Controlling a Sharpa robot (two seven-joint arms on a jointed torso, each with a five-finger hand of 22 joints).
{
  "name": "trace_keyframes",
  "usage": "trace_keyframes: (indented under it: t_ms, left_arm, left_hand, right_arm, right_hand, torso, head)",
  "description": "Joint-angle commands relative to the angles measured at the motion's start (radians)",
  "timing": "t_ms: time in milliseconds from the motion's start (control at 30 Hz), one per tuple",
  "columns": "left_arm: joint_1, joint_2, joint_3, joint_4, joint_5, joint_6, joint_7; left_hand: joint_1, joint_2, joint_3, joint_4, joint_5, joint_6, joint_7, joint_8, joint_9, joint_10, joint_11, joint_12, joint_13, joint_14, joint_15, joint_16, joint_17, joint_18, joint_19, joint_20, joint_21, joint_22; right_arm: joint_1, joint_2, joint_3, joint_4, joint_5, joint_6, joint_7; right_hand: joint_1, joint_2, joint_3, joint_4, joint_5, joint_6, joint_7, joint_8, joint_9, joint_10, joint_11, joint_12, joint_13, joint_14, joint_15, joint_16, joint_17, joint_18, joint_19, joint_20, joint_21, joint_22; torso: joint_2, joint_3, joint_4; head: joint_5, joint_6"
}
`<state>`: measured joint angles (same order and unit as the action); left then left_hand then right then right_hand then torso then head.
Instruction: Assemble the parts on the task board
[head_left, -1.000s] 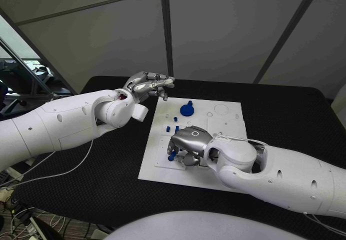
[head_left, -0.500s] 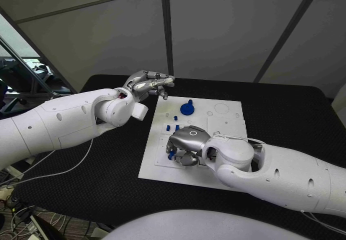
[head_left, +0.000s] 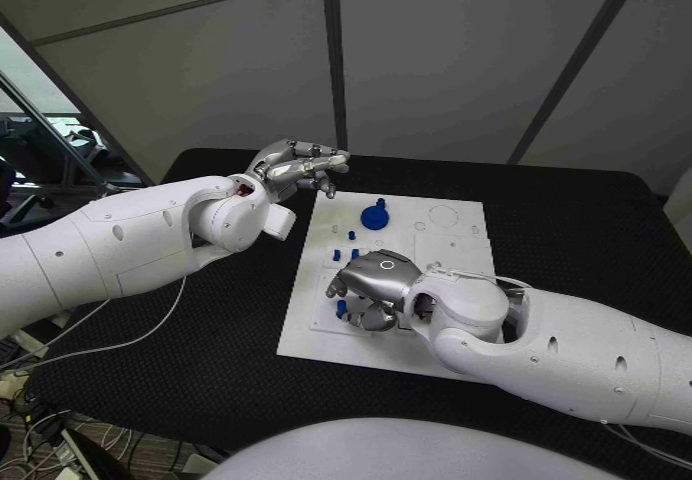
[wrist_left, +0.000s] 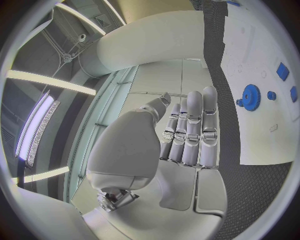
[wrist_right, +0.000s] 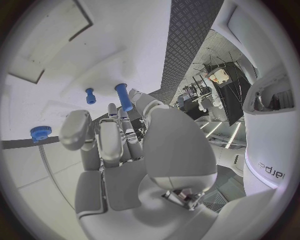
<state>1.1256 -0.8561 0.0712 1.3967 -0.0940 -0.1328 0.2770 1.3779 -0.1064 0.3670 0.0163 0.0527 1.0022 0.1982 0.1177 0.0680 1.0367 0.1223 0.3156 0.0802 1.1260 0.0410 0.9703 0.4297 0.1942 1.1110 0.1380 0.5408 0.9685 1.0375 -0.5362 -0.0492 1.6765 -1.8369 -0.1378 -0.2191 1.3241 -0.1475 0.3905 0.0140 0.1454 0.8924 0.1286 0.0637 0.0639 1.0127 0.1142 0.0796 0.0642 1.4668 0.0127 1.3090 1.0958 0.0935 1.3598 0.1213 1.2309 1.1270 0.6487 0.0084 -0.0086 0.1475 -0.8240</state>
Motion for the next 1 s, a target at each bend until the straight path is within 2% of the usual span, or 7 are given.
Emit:
trace_keyframes:
  t_ms: [33, 300, 467, 667, 800, 867, 1000]
  left_arm:
    - [0.002, 0.0, 0.001, 0.001, 0.004, 0.0, 0.01]
    - [0.002, -0.006, 0.001, 0.001, 0.004, -0.001, 0.014]
    - [0.002, -0.009, 0.001, 0.001, 0.004, -0.001, 0.016]
    - [0.002, -0.02, -0.004, 0.005, 0.004, -0.003, 0.018]
    - [0.001, -0.022, -0.007, 0.006, 0.004, -0.007, 0.023]
    - [0.0, -0.023, -0.009, 0.009, 0.004, -0.006, 0.026]
    - [-0.001, -0.023, -0.013, 0.015, 0.004, -0.006, 0.028]
  left_hand:
    - [0.003, 0.006, -0.005, 0.0, -0.001, -0.007, -0.001, 0.002, 0.0, -0.008, 0.001, 0.003, 0.001, -0.003, 0.001, -0.004, -0.001, -0.011, 0.006, 0.002, -0.002, -0.001]
    - [0.002, 0.006, -0.007, 0.001, -0.001, -0.007, -0.001, 0.003, 0.0, -0.009, 0.001, 0.004, 0.001, -0.004, 0.001, -0.004, -0.001, -0.011, 0.006, 0.002, -0.003, -0.001]
    - [0.002, 0.006, -0.007, 0.001, -0.001, -0.007, -0.001, 0.003, 0.0, -0.009, 0.001, 0.004, 0.001, -0.004, 0.001, -0.004, -0.002, -0.011, 0.006, 0.002, -0.003, -0.002]
    - [0.001, 0.006, -0.007, 0.001, -0.001, -0.007, -0.001, 0.003, 0.0, -0.009, 0.002, 0.004, 0.001, -0.004, 0.001, -0.004, -0.002, -0.011, 0.006, 0.003, -0.003, -0.002]
    - [-0.004, 0.005, -0.012, 0.004, -0.001, -0.008, -0.001, 0.004, 0.0, -0.01, 0.002, 0.007, 0.001, -0.003, 0.002, -0.004, -0.003, -0.012, 0.007, 0.003, -0.005, -0.003]
    - [-0.004, 0.005, -0.012, 0.004, -0.001, -0.008, -0.001, 0.004, 0.0, -0.01, 0.002, 0.007, 0.001, -0.003, 0.002, -0.004, -0.003, -0.012, 0.007, 0.003, -0.005, -0.003]
    - [-0.004, 0.005, -0.013, 0.005, -0.001, -0.008, -0.001, 0.004, 0.0, -0.01, 0.002, 0.007, 0.001, -0.003, 0.002, -0.003, -0.003, -0.012, 0.007, 0.003, -0.005, -0.004]
  right_arm:
    - [0.001, -0.011, 0.0, 0.012, 0.015, -0.088, 0.021]
    - [-0.005, -0.152, 0.004, 0.113, 0.111, -0.216, 0.041]
    - [-0.001, -0.253, 0.03, 0.154, 0.243, -0.259, 0.024]
    - [0.003, -0.409, 0.048, 0.205, 0.428, -0.344, -0.006]
    - [0.004, -0.487, 0.05, 0.233, 0.429, -0.339, -0.074]
    - [0.003, -0.515, 0.05, 0.24, 0.414, -0.335, -0.114]
    - [-0.004, -0.555, 0.049, 0.243, 0.389, -0.336, -0.193]
  right_hand:
    - [-0.005, -0.004, -0.012, 0.0, -0.001, -0.012, -0.001, -0.002, 0.002, -0.01, -0.002, 0.006, 0.002, 0.001, 0.01, -0.006, -0.003, 0.007, -0.007, 0.0, -0.007, -0.005]
    - [0.005, 0.01, -0.047, 0.001, 0.009, 0.019, 0.02, 0.011, 0.01, 0.002, -0.009, 0.046, 0.007, -0.012, 0.004, -0.043, -0.064, 0.017, -0.028, -0.002, -0.051, -0.056]
    - [-0.019, 0.022, -0.059, 0.029, 0.013, 0.086, 0.037, 0.037, 0.02, 0.14, -0.025, 0.121, 0.028, 0.014, -0.007, 0.003, 0.009, -0.001, 0.018, -0.009, 0.015, 0.025]
    - [-0.101, -0.015, -0.179, 0.1, 0.043, 0.158, -0.014, 0.096, 0.037, 0.365, -0.083, 0.308, 0.158, 0.042, -0.054, 0.071, 0.113, -0.028, 0.085, -0.053, 0.122, 0.155]
    - [-0.111, -0.01, -0.321, 0.158, 0.119, 0.162, -0.046, 0.194, 0.091, 0.368, -0.099, 0.908, 0.794, 0.062, -0.088, 0.14, 0.228, -0.05, 0.123, -0.073, 0.196, 0.248]
    - [-0.08, 0.027, -0.372, 0.187, 0.136, 0.134, -0.054, 0.25, 0.129, 0.366, -0.101, 1.115, 1.037, 0.071, -0.077, 0.177, 0.295, -0.057, 0.141, -0.078, 0.231, 0.295]
    - [-0.07, 0.039, -0.427, 0.218, 0.159, 0.103, -0.039, 0.295, 0.159, 0.43, -0.104, 1.285, 1.251, 0.086, -0.072, 0.22, 0.384, -0.071, 0.166, -0.073, 0.273, 0.353]
  torso:
    - [-0.001, 0.0003, -0.0002]
    - [-0.004, 0.0007, -0.0039]
    - [-0.006, -0.0022, -0.0047]
    - [-0.01, -0.0008, -0.0116]
    - [-0.013, -0.0025, -0.0167]
    - [-0.013, -0.0027, -0.0217]
    - [-0.015, -0.0023, -0.0302]
  head:
    - [-0.002, 0.0]
    - [-0.015, 0.008]
    - [-0.038, 0.017]
    - [-0.099, 0.019]
    - [-0.133, 0.023]
    - [-0.146, 0.026]
    - [-0.165, 0.03]
